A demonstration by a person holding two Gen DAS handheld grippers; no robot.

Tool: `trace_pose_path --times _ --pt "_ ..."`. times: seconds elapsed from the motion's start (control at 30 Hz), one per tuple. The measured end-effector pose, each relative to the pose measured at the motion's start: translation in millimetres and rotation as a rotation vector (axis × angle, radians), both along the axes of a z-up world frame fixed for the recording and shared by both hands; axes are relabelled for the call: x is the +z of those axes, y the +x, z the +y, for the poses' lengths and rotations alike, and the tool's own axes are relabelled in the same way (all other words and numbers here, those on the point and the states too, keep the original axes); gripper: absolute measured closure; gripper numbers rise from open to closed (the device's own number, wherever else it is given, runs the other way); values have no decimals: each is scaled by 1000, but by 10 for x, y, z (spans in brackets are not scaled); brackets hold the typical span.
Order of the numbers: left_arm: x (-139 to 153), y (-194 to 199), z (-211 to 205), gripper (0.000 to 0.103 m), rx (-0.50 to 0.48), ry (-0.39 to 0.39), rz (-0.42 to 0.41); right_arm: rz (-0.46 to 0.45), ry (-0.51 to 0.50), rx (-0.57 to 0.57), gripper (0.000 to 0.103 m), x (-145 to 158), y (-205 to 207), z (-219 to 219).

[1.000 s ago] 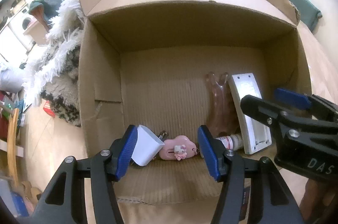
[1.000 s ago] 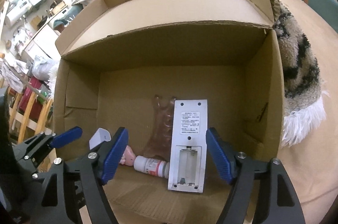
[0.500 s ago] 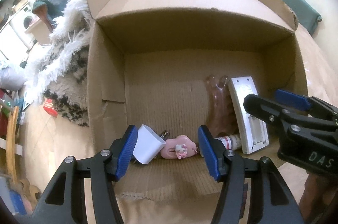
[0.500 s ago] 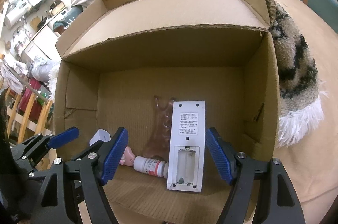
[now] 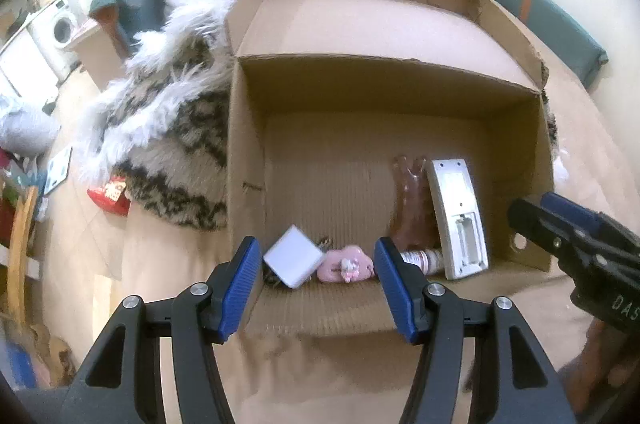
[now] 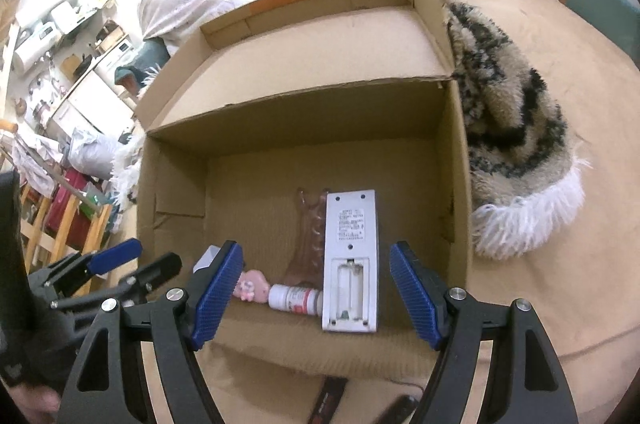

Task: Organize rigid objects
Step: 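Withdraw both grippers from the box, then grasp the black cylinder with red label with the right gripper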

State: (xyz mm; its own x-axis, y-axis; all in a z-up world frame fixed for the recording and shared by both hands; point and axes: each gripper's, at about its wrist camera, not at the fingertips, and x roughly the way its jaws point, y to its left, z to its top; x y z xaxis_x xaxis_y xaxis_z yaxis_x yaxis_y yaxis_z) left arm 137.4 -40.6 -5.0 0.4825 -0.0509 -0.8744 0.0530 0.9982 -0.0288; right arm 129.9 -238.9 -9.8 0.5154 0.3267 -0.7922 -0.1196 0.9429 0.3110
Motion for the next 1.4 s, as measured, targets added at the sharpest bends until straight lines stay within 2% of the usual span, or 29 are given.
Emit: trace_pose_path --times 0.2,0.4,0.7,0.83,0.97,1.07,1.27,1.3,1.33,1.4 --pt "60 -240 82 47 0 26 -15 10 18 4 23 32 -251 -16" --pt "57 -463 227 47 28 4 -6 27 23 1 23 4 -469 -22" --pt "-143 -658 422 46 93 -25 50 98 52 -46 23 -153 -722 -85" --pt "-318 -667 511 46 140 27 80 158 98 -90 23 -293 -741 -170" --pt "-418 -621 647 46 201 -28 130 214 130 -149 23 -449 -685 -268" --pt "-467 -579 684 46 230 -40 151 266 157 -187 23 -588 -627 -324" --pt "-525 -556 645 46 225 -66 192 376 176 -126 23 -844 -557 -178" --pt "-528 -557 631 46 221 -71 195 398 162 -104 29 -892 -550 -121" --pt "-527 -559 618 46 218 -74 196 424 132 -73 39 -956 -543 -38" --pt "-523 -561 588 46 209 -73 194 462 50 -24 49 -1073 -537 123"
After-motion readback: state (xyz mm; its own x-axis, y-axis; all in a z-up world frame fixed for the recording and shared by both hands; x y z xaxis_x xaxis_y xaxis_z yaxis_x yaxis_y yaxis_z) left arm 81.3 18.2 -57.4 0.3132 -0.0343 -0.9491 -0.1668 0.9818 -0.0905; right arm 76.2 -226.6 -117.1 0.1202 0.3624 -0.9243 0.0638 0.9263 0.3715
